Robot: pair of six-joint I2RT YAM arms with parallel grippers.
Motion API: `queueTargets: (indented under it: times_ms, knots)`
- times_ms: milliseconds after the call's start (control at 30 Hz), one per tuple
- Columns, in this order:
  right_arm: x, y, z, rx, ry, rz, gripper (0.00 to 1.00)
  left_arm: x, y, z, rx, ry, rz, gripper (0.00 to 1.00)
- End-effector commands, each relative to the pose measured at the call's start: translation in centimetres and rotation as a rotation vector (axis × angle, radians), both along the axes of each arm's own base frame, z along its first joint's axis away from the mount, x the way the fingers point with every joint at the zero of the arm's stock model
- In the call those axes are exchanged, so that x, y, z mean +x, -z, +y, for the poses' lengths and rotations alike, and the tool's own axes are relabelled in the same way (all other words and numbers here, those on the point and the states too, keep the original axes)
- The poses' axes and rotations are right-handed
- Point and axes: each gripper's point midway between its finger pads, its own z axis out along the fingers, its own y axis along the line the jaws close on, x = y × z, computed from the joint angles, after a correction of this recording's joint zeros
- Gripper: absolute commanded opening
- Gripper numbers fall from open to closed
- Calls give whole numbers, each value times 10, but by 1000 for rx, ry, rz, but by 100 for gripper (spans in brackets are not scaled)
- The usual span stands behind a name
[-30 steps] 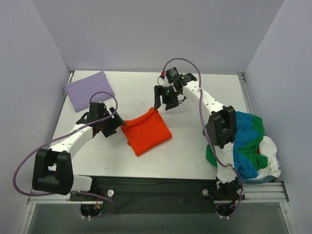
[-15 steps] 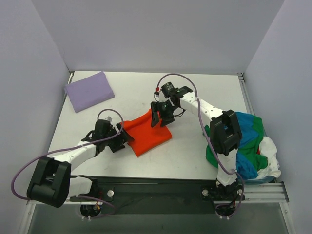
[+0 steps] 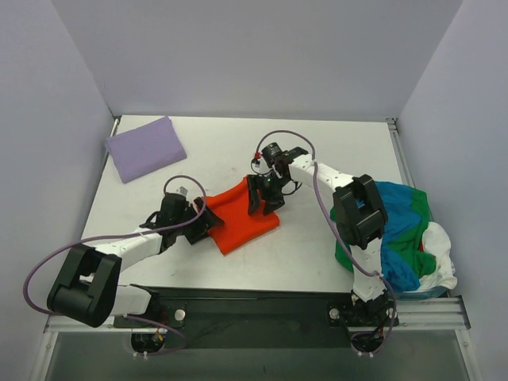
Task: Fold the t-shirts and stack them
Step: Put the neatly folded tshirt into the corner of the board with the left arm
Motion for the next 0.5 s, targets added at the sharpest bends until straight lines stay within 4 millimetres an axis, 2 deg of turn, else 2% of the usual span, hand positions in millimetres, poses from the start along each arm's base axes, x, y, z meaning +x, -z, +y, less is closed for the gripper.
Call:
queueTargets:
  times_ms: [0,167,267,367,400,467]
  knots:
    - [-5,4,-4,-9,2,30,55,-3,20,13,102,-50,44,82]
    - [-10,17,-7,-33,6,62,55,-5,35,9,147,-9,82,82]
    - [-14,23,-7,-43,1,78,55,-7,44,9,179,10,103,78]
    - [-15,26,-6,-45,-3,86,55,-12,51,13,218,20,138,65]
    - [-16,26,-6,-46,-4,87,55,-8,49,13,227,19,136,53]
    - [-16,26,-6,-45,-3,87,55,-12,53,18,275,26,162,41]
